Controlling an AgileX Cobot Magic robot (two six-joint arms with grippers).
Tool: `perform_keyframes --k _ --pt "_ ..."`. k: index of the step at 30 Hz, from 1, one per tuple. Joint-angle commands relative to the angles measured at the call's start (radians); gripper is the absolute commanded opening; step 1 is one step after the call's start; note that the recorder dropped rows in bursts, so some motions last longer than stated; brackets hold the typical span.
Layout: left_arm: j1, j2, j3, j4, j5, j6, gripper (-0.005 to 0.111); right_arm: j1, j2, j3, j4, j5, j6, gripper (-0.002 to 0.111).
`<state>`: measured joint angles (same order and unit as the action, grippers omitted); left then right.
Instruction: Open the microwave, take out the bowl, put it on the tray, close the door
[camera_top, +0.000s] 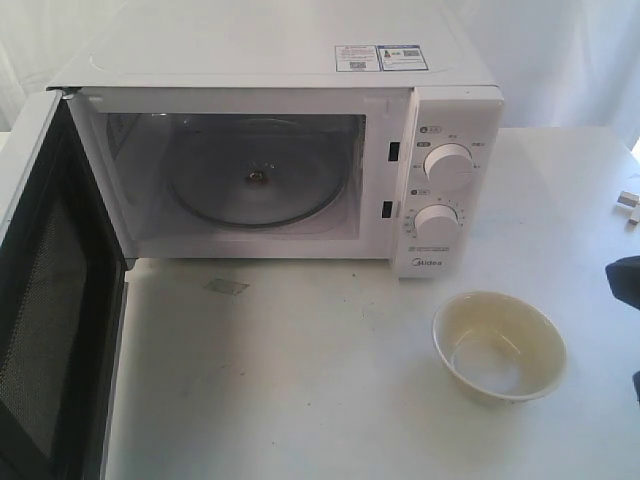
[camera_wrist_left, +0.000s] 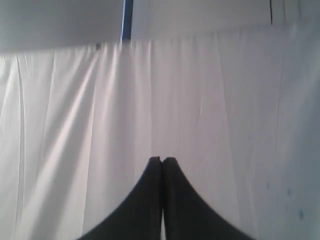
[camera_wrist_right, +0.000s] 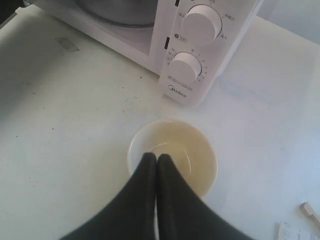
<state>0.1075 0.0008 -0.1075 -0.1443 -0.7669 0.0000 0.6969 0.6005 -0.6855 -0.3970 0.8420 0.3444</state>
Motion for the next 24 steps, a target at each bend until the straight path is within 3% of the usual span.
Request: perform_keyframes --k 1,8,12,16,24 --pt "-0.004 0.008 -0.271 -0.01 0.24 0.084 0.0 -0.007 -0.005 0.001 -0.005 -0.015 -0.01 0.0" --pt "-0.004 0.246 -0.758 -0.01 1.164 0.166 0.0 -0.007 -0.005 0.001 -0.004 -0.023 -0.01 0.0" --pt "-0.004 0.377 -0.886 -0.012 1.584 0.13 0.0 -0.007 -0.005 0.001 0.0 -0.017 -0.01 0.0" --pt "-0.004 0.432 -0.891 -0.018 1.682 0.13 0.0 -0.007 -0.005 0.001 0.032 0.005 -0.009 0.0" --pt "-0.004 0.441 -0.889 -0.042 1.625 0.13 0.0 -0.007 -0.076 -0.001 0.038 0.007 -0.009 0.0"
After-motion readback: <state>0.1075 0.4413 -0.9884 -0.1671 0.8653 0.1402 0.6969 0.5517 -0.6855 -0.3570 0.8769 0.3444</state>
